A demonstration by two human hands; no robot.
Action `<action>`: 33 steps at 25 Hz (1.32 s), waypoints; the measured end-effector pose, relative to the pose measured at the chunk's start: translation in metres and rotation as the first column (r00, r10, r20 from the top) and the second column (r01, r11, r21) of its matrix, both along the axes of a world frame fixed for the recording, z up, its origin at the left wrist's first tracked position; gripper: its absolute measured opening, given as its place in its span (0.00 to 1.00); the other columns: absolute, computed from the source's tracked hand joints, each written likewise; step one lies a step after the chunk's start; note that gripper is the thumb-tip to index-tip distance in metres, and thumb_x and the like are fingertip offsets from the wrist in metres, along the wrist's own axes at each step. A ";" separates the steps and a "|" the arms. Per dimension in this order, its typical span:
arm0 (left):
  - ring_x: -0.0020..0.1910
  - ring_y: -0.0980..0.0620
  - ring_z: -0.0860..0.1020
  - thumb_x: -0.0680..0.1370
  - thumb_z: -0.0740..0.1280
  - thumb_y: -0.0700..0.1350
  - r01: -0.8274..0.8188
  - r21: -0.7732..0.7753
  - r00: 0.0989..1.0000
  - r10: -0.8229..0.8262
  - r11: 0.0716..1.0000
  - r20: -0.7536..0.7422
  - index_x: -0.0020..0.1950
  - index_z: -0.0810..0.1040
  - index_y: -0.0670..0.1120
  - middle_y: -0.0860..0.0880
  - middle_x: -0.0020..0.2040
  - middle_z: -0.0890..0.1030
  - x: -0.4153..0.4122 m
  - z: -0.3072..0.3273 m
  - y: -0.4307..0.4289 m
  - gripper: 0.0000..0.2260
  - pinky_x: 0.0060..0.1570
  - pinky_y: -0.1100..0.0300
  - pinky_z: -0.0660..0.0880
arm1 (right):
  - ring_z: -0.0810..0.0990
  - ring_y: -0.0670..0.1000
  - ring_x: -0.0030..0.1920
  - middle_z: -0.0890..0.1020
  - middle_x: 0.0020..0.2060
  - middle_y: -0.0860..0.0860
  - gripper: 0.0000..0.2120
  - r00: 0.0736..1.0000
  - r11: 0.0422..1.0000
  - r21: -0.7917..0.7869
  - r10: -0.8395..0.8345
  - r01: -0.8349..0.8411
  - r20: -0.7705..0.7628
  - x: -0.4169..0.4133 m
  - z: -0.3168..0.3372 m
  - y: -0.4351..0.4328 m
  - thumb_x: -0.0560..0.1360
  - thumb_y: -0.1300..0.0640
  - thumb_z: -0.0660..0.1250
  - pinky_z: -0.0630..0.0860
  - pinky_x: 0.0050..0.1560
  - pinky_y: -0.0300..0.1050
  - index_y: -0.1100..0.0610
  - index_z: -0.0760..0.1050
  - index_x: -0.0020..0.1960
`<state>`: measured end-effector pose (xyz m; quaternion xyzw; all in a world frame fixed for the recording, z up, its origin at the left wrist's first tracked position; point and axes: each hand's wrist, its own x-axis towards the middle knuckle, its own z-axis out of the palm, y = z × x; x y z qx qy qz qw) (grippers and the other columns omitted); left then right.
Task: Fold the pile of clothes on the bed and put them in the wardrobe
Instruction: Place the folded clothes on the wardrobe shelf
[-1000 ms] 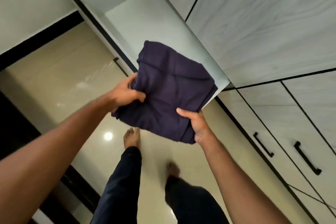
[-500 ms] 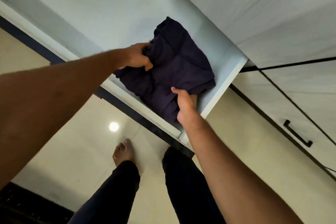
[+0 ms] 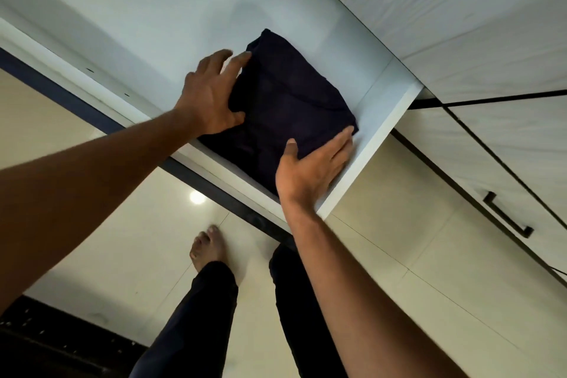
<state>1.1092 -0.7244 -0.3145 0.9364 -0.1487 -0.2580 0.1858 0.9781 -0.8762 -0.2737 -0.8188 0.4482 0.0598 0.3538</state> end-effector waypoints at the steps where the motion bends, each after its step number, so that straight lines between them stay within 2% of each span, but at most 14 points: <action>1: 0.79 0.38 0.53 0.66 0.80 0.52 0.154 0.010 0.983 -0.154 0.988 0.104 0.82 0.50 0.55 0.42 0.81 0.53 -0.004 0.002 0.000 0.53 0.72 0.34 0.61 | 0.52 0.56 0.81 0.50 0.82 0.55 0.48 0.989 0.991 -0.041 0.127 -0.124 0.080 -0.001 0.003 0.003 0.76 0.54 0.74 0.53 0.77 0.46 0.54 0.45 0.84; 3: 0.81 0.41 0.42 0.64 0.80 0.58 0.429 0.092 0.881 -0.438 0.899 0.177 0.82 0.43 0.56 0.43 0.83 0.42 -0.005 -0.004 0.000 0.59 0.75 0.34 0.52 | 0.44 0.56 0.82 0.44 0.83 0.55 0.48 0.920 0.920 -0.102 0.386 -0.379 0.064 0.005 -0.009 0.004 0.75 0.51 0.74 0.47 0.80 0.54 0.50 0.45 0.84; 5: 0.80 0.41 0.36 0.61 0.80 0.63 0.543 0.180 0.818 -0.565 0.820 0.106 0.81 0.35 0.56 0.43 0.81 0.35 -0.002 -0.022 -0.005 0.64 0.76 0.36 0.47 | 0.40 0.59 0.82 0.41 0.83 0.55 0.50 0.841 0.827 -0.155 0.529 -0.540 -0.109 0.016 -0.041 -0.005 0.75 0.45 0.73 0.44 0.80 0.61 0.48 0.43 0.84; 7: 0.80 0.38 0.35 0.58 0.81 0.64 0.535 0.211 0.833 -0.553 0.818 0.030 0.79 0.30 0.56 0.42 0.80 0.31 -0.001 -0.041 -0.014 0.69 0.77 0.37 0.47 | 0.39 0.61 0.82 0.40 0.83 0.56 0.50 0.802 0.792 -0.159 0.551 -0.590 -0.233 0.023 -0.069 -0.015 0.75 0.40 0.70 0.46 0.80 0.66 0.48 0.41 0.84; 11: 0.79 0.37 0.35 0.54 0.84 0.61 0.488 0.146 0.868 -0.496 0.860 0.019 0.80 0.32 0.56 0.42 0.80 0.32 0.004 -0.047 -0.024 0.72 0.76 0.37 0.50 | 0.40 0.62 0.82 0.38 0.82 0.56 0.49 0.757 0.754 -0.135 0.597 -0.642 -0.266 0.026 -0.082 -0.027 0.75 0.36 0.67 0.47 0.80 0.66 0.47 0.38 0.83; 16: 0.80 0.39 0.38 0.66 0.81 0.51 0.454 0.114 0.886 -0.461 0.883 0.041 0.82 0.39 0.54 0.42 0.81 0.34 -0.021 -0.032 -0.011 0.59 0.78 0.43 0.49 | 0.37 0.61 0.82 0.32 0.81 0.55 0.56 0.740 0.788 0.132 0.612 -0.602 -0.280 0.017 -0.050 -0.034 0.72 0.40 0.75 0.46 0.80 0.61 0.43 0.36 0.82; 19: 0.80 0.40 0.37 0.71 0.78 0.50 0.478 0.139 0.875 -0.484 0.867 0.007 0.82 0.39 0.53 0.41 0.80 0.33 -0.031 -0.036 -0.006 0.55 0.77 0.43 0.49 | 0.37 0.63 0.81 0.31 0.80 0.56 0.55 0.633 0.703 0.132 0.694 -0.699 -0.344 -0.008 -0.051 -0.030 0.74 0.38 0.73 0.48 0.81 0.61 0.45 0.34 0.82; 23: 0.80 0.40 0.36 0.71 0.77 0.48 0.483 0.186 0.874 -0.485 0.856 -0.036 0.83 0.41 0.51 0.41 0.80 0.32 -0.030 -0.030 -0.015 0.53 0.77 0.40 0.54 | 0.35 0.63 0.81 0.29 0.79 0.57 0.54 0.610 0.711 0.166 0.681 -0.684 -0.405 0.000 -0.054 -0.025 0.75 0.38 0.71 0.45 0.80 0.60 0.45 0.32 0.82; 24: 0.81 0.40 0.38 0.72 0.76 0.47 0.461 0.182 0.886 -0.460 0.868 -0.049 0.83 0.44 0.51 0.42 0.81 0.34 -0.030 -0.023 -0.018 0.51 0.76 0.40 0.56 | 0.37 0.63 0.81 0.31 0.80 0.57 0.52 0.626 0.724 0.184 0.675 -0.665 -0.392 0.002 -0.048 -0.026 0.76 0.41 0.71 0.47 0.80 0.60 0.46 0.35 0.83; 26: 0.81 0.39 0.49 0.74 0.74 0.46 0.389 0.145 0.920 -0.376 0.910 -0.110 0.82 0.56 0.52 0.42 0.82 0.44 -0.034 -0.004 -0.020 0.41 0.73 0.39 0.64 | 0.48 0.61 0.82 0.42 0.83 0.56 0.42 0.710 0.776 0.245 0.631 -0.582 -0.312 0.002 -0.034 -0.031 0.78 0.47 0.71 0.55 0.80 0.57 0.48 0.50 0.83; 27: 0.79 0.38 0.58 0.75 0.73 0.46 0.349 0.122 0.932 -0.331 0.929 -0.147 0.79 0.63 0.51 0.43 0.82 0.53 -0.037 0.010 -0.020 0.35 0.71 0.40 0.67 | 0.57 0.59 0.80 0.53 0.82 0.55 0.35 0.759 0.801 0.284 0.595 -0.527 -0.266 0.000 -0.023 -0.036 0.79 0.49 0.70 0.61 0.78 0.54 0.49 0.60 0.81; 29: 0.69 0.42 0.73 0.78 0.71 0.47 0.207 0.033 0.940 -0.189 0.978 -0.285 0.73 0.72 0.50 0.44 0.71 0.73 -0.049 0.043 -0.012 0.24 0.66 0.47 0.72 | 0.73 0.55 0.72 0.74 0.73 0.53 0.23 0.807 0.804 0.409 0.547 -0.432 -0.223 -0.007 0.004 -0.041 0.79 0.52 0.70 0.69 0.72 0.49 0.53 0.74 0.73; 31: 0.59 0.48 0.79 0.80 0.68 0.47 0.048 -0.032 0.914 -0.057 0.998 -0.401 0.70 0.75 0.50 0.48 0.61 0.81 -0.069 0.081 0.004 0.17 0.61 0.55 0.74 | 0.79 0.53 0.65 0.82 0.63 0.51 0.18 0.806 0.771 0.492 0.554 -0.403 -0.209 -0.014 0.035 -0.040 0.79 0.54 0.70 0.73 0.69 0.49 0.55 0.79 0.68; 33: 0.56 0.50 0.80 0.81 0.67 0.46 0.001 -0.044 0.932 -0.017 0.999 -0.362 0.68 0.76 0.49 0.49 0.59 0.82 -0.092 0.117 0.023 0.15 0.58 0.56 0.76 | 0.81 0.50 0.60 0.84 0.57 0.49 0.15 0.780 0.753 0.482 0.593 -0.449 -0.200 -0.022 0.063 -0.038 0.79 0.54 0.70 0.75 0.67 0.47 0.54 0.80 0.65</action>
